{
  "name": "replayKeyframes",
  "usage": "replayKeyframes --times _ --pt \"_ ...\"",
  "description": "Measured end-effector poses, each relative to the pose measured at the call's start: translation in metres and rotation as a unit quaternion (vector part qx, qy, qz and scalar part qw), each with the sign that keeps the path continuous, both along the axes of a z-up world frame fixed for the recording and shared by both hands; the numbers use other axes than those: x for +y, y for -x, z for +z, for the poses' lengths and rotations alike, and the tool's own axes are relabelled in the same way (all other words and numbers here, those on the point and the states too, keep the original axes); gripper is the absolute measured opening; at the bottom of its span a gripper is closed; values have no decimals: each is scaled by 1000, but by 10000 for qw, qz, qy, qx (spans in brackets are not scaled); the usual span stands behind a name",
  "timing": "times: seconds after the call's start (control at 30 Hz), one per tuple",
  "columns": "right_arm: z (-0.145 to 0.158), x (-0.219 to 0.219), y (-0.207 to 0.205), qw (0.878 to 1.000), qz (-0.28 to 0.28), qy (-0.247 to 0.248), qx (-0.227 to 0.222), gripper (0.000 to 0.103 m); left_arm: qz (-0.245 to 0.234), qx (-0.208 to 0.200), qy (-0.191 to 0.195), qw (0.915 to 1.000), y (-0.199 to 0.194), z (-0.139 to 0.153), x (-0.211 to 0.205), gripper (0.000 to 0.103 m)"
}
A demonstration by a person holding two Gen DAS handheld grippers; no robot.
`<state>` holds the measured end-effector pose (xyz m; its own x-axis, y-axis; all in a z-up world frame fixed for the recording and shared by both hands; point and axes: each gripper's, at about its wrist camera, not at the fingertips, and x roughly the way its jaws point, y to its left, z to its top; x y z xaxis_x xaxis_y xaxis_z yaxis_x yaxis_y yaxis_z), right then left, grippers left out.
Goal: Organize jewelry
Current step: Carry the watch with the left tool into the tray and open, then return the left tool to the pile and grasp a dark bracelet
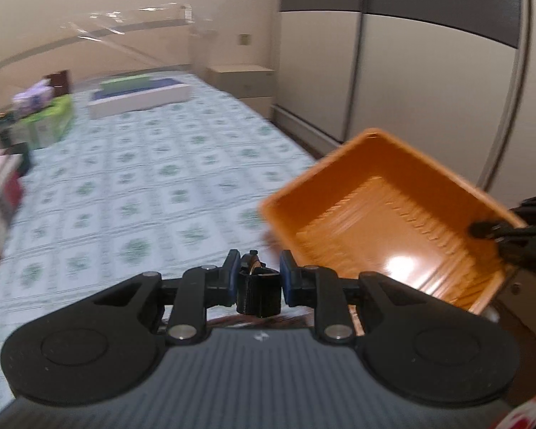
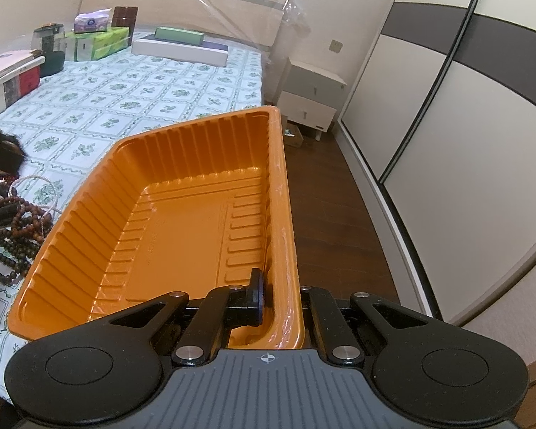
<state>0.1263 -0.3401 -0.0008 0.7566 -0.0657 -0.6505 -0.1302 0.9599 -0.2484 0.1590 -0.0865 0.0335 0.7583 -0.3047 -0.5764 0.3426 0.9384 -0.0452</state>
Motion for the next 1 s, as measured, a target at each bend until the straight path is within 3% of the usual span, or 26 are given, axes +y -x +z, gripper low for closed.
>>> replayKeyframes --times 0.3,0.57,0.67,1.0 --pt "0 -3 -3 10000 15 -92 24 6 -783 215 178 9965 -5 -18 -78 21" --pt "-1 -7 -5 9998 5 -177 45 6 -1111 437 138 9928 -4 -40 -102 25" --pt "-2 -7 -5 9999 25 -149 45 6 -1063 317 121 9938 4 -35 -97 35" --pt "-4 -10 -5 9996 -51 -263 55 6 -21 127 -118 9998 30 -30 -16 44"
